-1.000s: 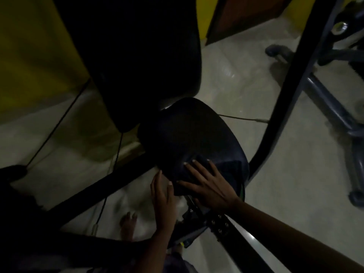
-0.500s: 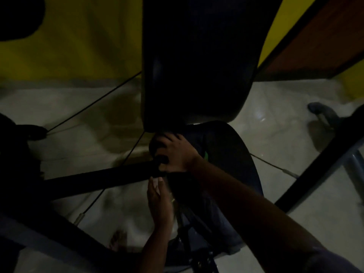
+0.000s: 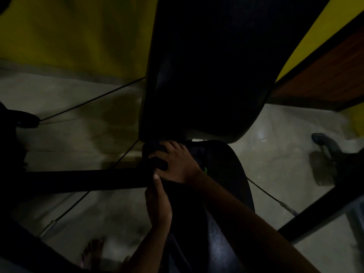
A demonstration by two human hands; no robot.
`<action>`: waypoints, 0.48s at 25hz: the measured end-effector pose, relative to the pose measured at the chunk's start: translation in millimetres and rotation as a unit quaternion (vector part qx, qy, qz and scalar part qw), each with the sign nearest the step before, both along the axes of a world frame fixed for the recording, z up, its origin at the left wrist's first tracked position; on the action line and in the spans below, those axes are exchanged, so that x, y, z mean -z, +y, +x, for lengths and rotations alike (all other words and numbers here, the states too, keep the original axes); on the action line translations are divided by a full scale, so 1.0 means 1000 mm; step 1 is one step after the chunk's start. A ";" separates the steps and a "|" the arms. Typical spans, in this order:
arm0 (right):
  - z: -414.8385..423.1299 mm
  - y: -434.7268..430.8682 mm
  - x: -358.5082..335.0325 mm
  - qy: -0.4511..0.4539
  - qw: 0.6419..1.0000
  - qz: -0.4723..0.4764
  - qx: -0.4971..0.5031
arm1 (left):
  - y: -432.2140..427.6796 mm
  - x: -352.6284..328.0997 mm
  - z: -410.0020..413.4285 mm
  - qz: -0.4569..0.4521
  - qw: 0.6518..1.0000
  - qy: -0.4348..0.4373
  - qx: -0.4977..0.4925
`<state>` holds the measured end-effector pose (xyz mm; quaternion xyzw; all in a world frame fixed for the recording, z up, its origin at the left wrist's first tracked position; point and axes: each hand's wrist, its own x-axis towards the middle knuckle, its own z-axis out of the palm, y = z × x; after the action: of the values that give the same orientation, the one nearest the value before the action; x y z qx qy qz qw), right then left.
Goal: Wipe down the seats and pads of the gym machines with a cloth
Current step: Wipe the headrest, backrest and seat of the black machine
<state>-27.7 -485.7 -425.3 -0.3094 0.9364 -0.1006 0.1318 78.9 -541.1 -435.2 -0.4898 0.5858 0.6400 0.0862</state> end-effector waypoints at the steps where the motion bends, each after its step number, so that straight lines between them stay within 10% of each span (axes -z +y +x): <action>1: -0.008 0.000 0.001 -0.012 1.000 0.013 0.020 | 0.002 0.001 -0.001 -0.035 0.999 -0.017 0.009; 12: -0.001 0.090 -0.002 -0.065 0.937 0.013 0.343 | 0.006 0.013 0.000 -0.167 0.983 -0.013 0.071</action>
<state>-29.0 -396.0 -423.4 0.0392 0.9763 -0.1476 0.1535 79.1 -534.7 -448.4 -0.4626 0.7168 0.5187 0.0559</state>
